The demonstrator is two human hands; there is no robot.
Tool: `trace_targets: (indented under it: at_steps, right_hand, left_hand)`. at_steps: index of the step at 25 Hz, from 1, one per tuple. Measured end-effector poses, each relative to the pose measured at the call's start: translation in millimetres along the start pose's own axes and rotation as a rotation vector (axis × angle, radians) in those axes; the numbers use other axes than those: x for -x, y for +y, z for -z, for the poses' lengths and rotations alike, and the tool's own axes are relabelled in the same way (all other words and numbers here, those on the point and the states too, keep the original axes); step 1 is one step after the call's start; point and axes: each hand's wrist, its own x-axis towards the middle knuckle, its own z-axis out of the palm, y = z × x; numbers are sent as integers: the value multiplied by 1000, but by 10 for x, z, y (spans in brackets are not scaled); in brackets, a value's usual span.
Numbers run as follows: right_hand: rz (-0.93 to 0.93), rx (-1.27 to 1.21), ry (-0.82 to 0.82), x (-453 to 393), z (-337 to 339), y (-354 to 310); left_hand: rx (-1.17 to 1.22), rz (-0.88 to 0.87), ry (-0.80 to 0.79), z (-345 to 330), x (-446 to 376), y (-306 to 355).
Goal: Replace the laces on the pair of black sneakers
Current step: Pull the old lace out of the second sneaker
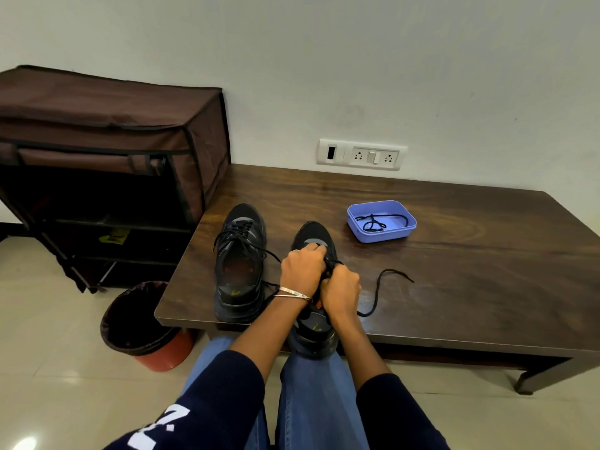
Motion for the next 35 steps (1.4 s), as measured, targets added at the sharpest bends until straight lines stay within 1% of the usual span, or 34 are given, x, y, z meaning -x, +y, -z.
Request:
trace_targets:
  at_steps: [1,2,4,5,6,7,8,9,10,12,13,14,15,17,19,21,23,24,25,27,28,29,30,31,33,35]
  right_hand:
    - [-3,-2,-3,-7,-2,-2]
    - [-9,0,-7,-8,1,-2]
    - [-30,10,-13,4,8,-13]
    - [-37,21,-14,7,14,-20]
    - [-37,33,-17,9,23,-28]
    - [-34,42,-22,6,28,-30]
    - [-28,48,-24,-1,29,-32]
    - [-23,50,-28,0,30,-34]
    - [-17,53,-31,5,34,-41]
    - [-6,59,-29,20,44,-36]
    - [1,56,-30,24,45,-29]
    - [7,54,-31,25,43,-22]
    - [10,52,-29,25,42,-23]
    - [7,46,-24,20,43,-28]
    - [2,42,-21,17,42,-34]
    - [3,42,-24,18,42,-34]
    - [3,41,-27,14,39,-29]
    - [2,38,-25,11,43,-24]
    - [2,36,-22,7,42,-23]
    - [0,36,-22,11,39,-25]
    - [-3,35,-24,15,36,-27]
    - [-5,35,-25,18,39,-29]
    - [-4,35,-27,18,45,-35]
    - [-3,35,-28,25,48,-41]
    - [3,32,-29,40,50,-46]
    - [9,34,-35,63,56,-50]
  left_hand:
    - [38,43,-5,26,-5,-13]
    - [116,140,19,20,-12,-44]
    - [366,493,81,-3,-72,-180]
    - [559,680,85,-30,-104,-256]
    - [745,805,87,-43,-114,-303]
    - [816,849,78,-26,-117,-313]
    - [780,810,65,2,-126,-308]
    - [683,716,61,64,-120,-283]
    - [570,583,63,114,-113,-264]
    - [353,240,45,152,-137,-237]
    - [241,116,-28,178,-158,-203]
    - [144,48,-119,199,-176,-166]
    - [69,44,-208,201,-197,-135]
    - [-4,103,-283,236,-219,-67]
    - [-62,141,-292,259,-218,16]
    - [-122,105,-296,265,-195,115]
    - [-74,116,-295,272,-180,90]
    - [-22,167,-290,268,-180,-2]
    - [73,271,-266,256,-191,-134]
    - [359,597,-92,213,-218,-473]
    - [511,733,-8,181,-220,-608]
    - [590,774,48,154,-203,-659]
    - [568,746,76,181,-172,-635]
    - [497,665,80,245,-121,-556]
    - [274,446,108,352,-43,-376]
    - [57,188,79,396,-21,-196]
